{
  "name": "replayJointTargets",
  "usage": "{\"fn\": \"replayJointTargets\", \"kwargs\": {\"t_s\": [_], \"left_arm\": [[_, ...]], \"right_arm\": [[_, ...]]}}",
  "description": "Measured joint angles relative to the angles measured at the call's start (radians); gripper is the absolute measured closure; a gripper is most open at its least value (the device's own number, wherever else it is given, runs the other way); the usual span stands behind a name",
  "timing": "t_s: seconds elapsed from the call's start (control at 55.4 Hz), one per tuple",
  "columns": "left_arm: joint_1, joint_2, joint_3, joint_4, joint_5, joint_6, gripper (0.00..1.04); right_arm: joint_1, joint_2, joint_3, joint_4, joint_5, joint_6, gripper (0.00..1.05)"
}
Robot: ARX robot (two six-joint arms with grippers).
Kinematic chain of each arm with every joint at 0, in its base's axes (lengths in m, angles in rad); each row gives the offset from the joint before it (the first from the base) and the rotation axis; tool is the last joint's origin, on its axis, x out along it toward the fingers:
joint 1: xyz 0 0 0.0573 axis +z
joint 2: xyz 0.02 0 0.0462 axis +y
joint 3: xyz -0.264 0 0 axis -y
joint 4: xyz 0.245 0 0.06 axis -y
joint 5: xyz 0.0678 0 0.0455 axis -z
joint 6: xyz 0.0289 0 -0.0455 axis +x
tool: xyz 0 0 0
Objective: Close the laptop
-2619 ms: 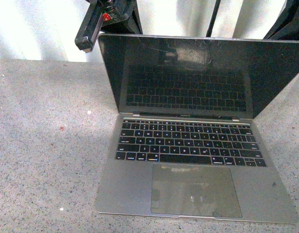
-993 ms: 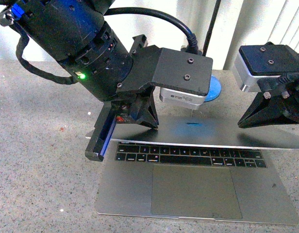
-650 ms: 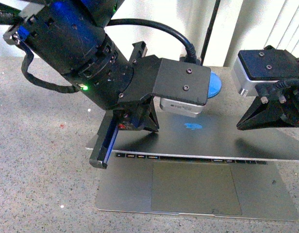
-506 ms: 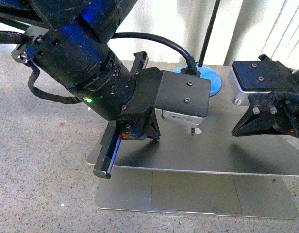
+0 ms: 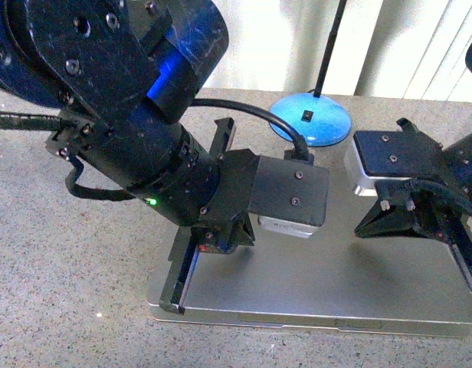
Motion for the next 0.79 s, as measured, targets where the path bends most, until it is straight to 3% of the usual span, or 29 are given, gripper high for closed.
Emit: {"fn": "replayJointTargets", "kwargs": {"t_s": [0.65,0.795], "left_arm": [[0.008,0.009,-0.027,0.025,0.004,-0.016,1.01],[0.022,-0.021,-0.023,0.064,0.013,-0.051,1.01]], "right_arm": [[-0.001,0.023,-0.029,0.025,-0.007,0.014,1.02],[-0.003,-0.005,-0.029,0.052,-0.046,0.042,1.02]]}}
